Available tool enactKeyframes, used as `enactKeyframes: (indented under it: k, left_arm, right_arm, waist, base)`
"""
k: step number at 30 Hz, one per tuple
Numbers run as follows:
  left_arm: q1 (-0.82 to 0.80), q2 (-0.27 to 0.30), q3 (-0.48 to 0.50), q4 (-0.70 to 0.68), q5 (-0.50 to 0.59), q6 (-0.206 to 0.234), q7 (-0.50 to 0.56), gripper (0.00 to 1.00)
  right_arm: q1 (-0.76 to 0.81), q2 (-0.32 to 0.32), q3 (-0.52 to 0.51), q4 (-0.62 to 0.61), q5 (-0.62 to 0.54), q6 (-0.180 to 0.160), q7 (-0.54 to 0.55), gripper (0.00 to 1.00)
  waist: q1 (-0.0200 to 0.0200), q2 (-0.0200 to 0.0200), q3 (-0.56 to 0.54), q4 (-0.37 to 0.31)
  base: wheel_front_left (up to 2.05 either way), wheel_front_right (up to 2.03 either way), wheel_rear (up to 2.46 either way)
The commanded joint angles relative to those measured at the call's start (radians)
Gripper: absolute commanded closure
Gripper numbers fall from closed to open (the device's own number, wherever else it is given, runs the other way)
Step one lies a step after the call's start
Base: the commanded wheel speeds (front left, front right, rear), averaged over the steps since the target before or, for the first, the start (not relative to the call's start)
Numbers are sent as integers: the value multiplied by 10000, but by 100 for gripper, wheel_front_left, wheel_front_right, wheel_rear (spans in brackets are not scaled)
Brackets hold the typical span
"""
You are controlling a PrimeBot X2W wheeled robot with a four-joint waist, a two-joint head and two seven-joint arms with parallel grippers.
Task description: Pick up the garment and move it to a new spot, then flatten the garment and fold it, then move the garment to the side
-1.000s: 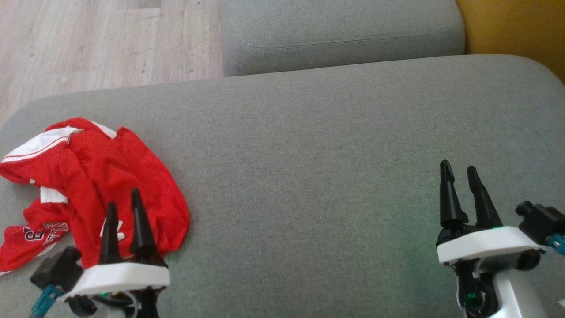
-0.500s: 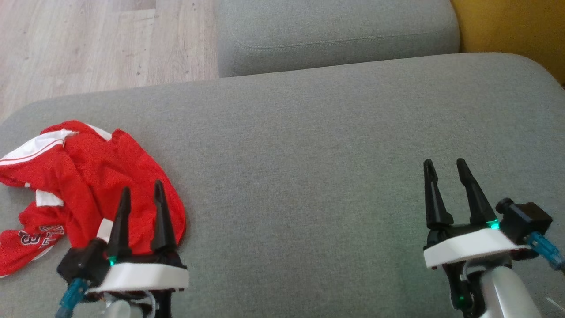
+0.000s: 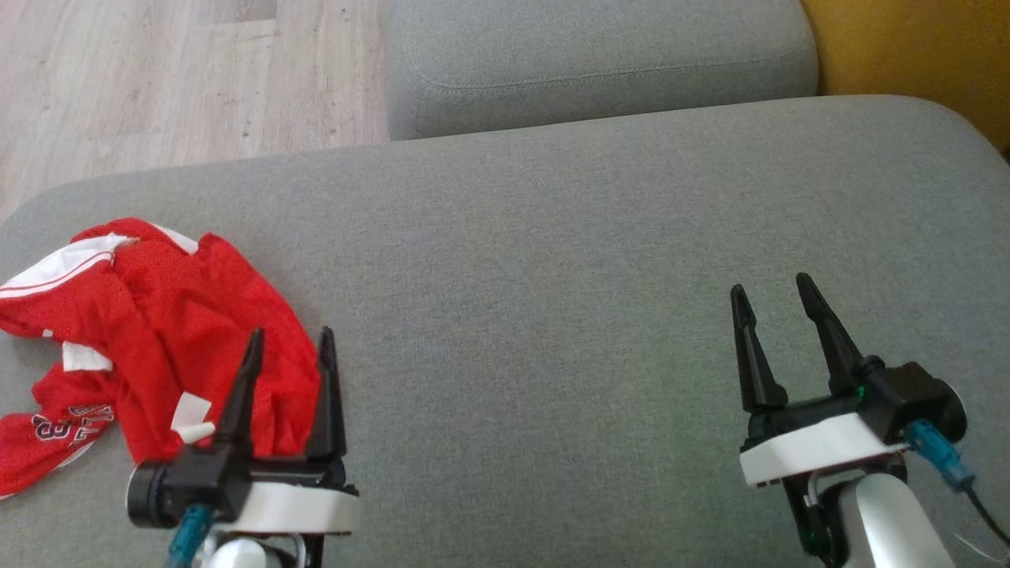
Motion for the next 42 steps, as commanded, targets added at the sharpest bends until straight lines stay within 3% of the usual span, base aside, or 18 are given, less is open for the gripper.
enactKeyframes:
  k: [1,15,20,25,34,42]
  left_arm:
    - [-364,174,128,-433,366,154,-142,0]
    - [-408,399,-504,-636,1572,470,-524,0]
    - [-327,238,-414,-825,1668,164,-671,0]
    - [-133,-182,179,-835,1079,-396,-718,0]
    - [167,-666,1438,130,-277,-1200,-718,0]
    - [102,-679,1309,792,-536,-1090,-718,0]
  right_arm:
    - [-491,-77,267,-466,-385,-6,-149,0]
    - [-476,-84,535,-648,-1636,-7,-533,0]
    - [-451,-86,588,-717,-1707,-7,-680,0]
    - [-350,-87,517,-660,-966,-7,-728,0]
    - [-145,-87,329,195,1449,-7,-728,0]
    - [-209,-87,501,775,1906,-7,-728,0]
  waist:
    - [0,0,-8,-10]
    - [0,0,-23,-42]
    - [0,0,-23,-40]
    - [0,0,-32,10]
    - [0,0,-82,117]
    - [0,0,-103,87]
  base:
    - [0,0,0]
    - [0,0,0]
    - [0,0,0]
    - [0,0,0]
    - [0,0,0]
    - [0,0,0]
